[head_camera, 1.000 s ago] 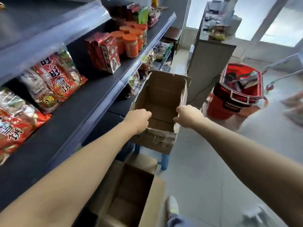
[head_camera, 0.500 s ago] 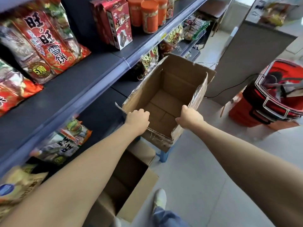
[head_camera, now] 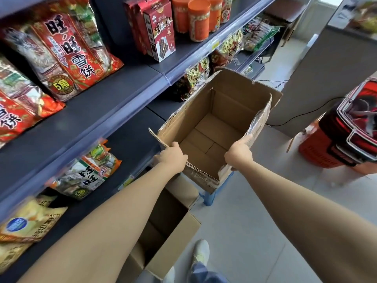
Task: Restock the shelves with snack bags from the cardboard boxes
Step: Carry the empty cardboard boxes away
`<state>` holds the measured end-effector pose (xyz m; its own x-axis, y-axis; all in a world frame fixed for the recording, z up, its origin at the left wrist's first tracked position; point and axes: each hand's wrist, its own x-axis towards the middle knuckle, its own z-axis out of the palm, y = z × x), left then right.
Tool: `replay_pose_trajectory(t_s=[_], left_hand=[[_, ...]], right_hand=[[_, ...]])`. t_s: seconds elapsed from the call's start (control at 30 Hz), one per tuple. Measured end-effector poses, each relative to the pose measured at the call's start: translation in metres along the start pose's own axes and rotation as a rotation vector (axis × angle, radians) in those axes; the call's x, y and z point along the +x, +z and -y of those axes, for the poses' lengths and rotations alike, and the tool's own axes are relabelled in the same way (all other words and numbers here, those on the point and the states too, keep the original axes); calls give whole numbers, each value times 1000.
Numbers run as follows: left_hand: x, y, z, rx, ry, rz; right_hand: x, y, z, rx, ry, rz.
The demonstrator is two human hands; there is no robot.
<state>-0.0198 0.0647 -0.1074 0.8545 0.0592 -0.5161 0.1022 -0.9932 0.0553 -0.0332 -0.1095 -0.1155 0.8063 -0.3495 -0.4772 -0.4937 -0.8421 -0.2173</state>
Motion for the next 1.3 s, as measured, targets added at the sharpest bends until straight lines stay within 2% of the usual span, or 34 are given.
replay_pose_trajectory(t_s=[0.07, 0.17, 0.23, 0.43, 0.9, 1.3], left_hand=[[-1, -1, -3, -72, -3, 10], [-4, -6, -10, -127, -27, 0], [-5, -11, -13, -163, -51, -20], [-18, -36, -20, -231, -44, -120], [-106, -77, -33, -164, 246, -176], [-187, -69, -90, -62, 549, -186]], right_hand=[[-2, -2, 2, 117, 8, -11], [-1, -7, 3, 250, 164, -23], [-4, -14, 3, 325, 166, -37], [-28, -38, 3, 302, 122, -118], [-135, -66, -30, 338, 269, -334], [-218, -74, -111, 397, 466, -559]])
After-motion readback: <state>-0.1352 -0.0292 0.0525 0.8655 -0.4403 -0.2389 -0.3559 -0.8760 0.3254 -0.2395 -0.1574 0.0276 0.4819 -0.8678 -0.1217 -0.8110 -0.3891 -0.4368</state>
